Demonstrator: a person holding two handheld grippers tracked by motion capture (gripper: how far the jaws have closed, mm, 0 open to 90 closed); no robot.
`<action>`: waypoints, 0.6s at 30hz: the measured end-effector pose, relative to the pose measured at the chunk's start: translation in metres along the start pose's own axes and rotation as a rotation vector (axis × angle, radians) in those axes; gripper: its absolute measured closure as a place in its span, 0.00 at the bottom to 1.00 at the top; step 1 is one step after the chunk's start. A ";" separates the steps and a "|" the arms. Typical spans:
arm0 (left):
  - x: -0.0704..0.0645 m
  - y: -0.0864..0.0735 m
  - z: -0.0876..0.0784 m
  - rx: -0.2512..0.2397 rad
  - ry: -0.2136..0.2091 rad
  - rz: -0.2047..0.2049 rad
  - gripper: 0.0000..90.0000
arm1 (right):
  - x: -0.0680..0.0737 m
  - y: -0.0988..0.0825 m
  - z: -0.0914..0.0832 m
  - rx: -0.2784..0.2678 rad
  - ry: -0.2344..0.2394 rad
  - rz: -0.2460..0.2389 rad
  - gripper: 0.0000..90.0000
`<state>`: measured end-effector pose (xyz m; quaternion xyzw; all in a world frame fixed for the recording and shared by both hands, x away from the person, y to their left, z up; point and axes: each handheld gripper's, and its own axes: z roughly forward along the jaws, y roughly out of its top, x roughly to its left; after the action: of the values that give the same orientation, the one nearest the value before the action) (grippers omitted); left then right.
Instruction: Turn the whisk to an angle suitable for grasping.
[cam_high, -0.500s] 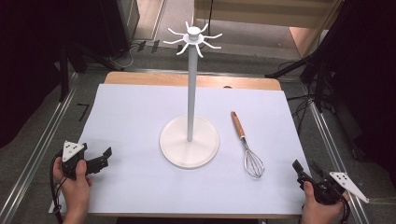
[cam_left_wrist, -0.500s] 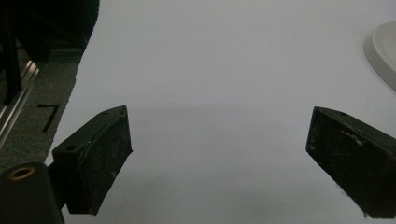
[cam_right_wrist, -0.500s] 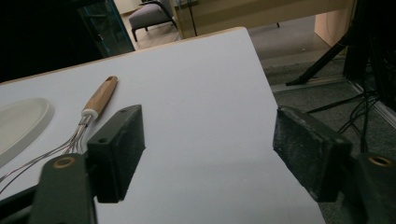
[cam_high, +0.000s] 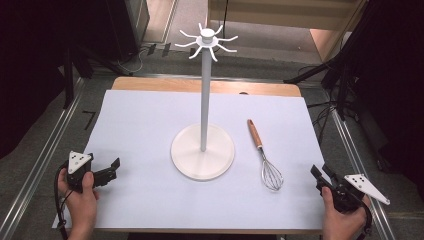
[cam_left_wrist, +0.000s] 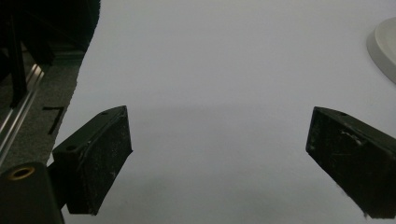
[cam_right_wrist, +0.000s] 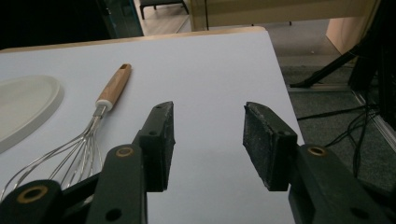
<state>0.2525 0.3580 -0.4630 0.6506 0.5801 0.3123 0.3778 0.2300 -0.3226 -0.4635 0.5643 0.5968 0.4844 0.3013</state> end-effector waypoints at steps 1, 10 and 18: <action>-0.001 0.000 0.000 0.000 0.006 0.006 0.08 | 0.001 0.001 0.001 0.003 0.000 -0.016 0.60; 0.001 0.000 0.001 0.004 -0.004 -0.012 0.08 | 0.005 0.015 0.005 0.130 0.014 -0.015 0.41; -0.001 0.000 0.000 -0.001 0.003 0.008 0.08 | 0.016 0.029 0.010 0.236 0.097 -0.087 0.19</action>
<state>0.2525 0.3571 -0.4631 0.6525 0.5777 0.3150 0.3759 0.2473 -0.3077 -0.4377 0.5455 0.6872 0.4241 0.2244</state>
